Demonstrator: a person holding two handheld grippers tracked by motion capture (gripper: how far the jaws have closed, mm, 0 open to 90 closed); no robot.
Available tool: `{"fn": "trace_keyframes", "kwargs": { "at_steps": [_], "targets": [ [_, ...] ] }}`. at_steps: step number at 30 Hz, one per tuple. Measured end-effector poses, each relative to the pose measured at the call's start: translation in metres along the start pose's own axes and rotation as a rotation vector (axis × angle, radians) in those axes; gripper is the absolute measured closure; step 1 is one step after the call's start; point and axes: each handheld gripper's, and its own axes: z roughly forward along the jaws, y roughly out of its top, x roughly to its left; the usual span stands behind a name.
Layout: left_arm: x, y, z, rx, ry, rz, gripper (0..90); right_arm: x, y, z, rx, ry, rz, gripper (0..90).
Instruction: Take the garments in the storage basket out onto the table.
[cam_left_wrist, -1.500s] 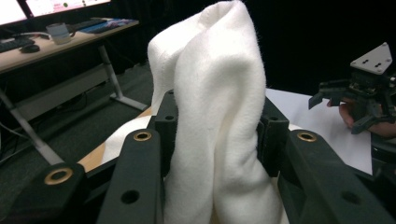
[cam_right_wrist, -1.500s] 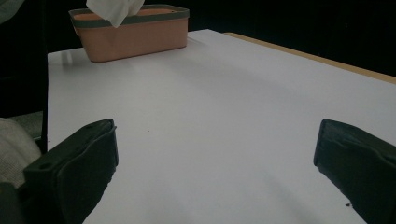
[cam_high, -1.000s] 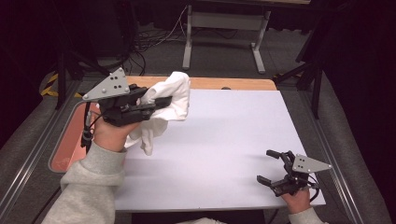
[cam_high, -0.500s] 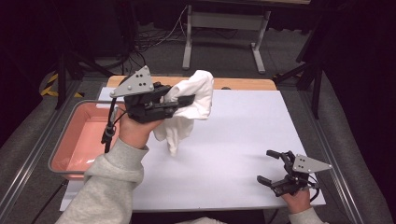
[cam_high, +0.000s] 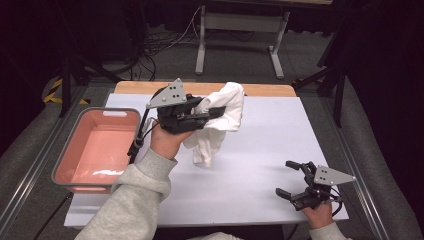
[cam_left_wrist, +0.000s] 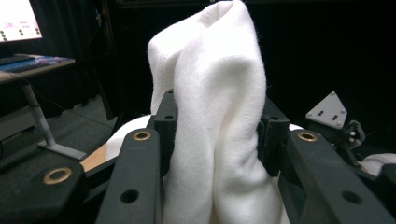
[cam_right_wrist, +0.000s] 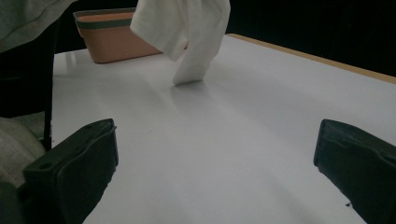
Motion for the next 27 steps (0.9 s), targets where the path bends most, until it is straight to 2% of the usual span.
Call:
{"fn": "trace_keyframes", "kwargs": {
  "at_steps": [6, 17, 22, 27],
  "targets": [
    [0.007, -0.023, 0.013, 0.003, 0.013, -0.008, 61.7, 0.000, 0.000, 0.000, 0.002, 0.002, -0.001, 0.1],
    [0.017, -0.067, 0.038, 0.050, 0.035, -0.035, 61.0, 0.000, 0.000, 0.001, 0.004, 0.005, -0.005, 0.1],
    [0.018, -0.081, 0.044, 0.059, 0.038, -0.041, 60.8, 0.000, 0.000, 0.001, 0.003, 0.006, -0.005, 0.1],
    [0.019, -0.093, 0.050, 0.096, 0.058, -0.041, 60.1, 0.000, 0.000, 0.001, 0.002, 0.008, -0.005, 0.1]
  ]
}}
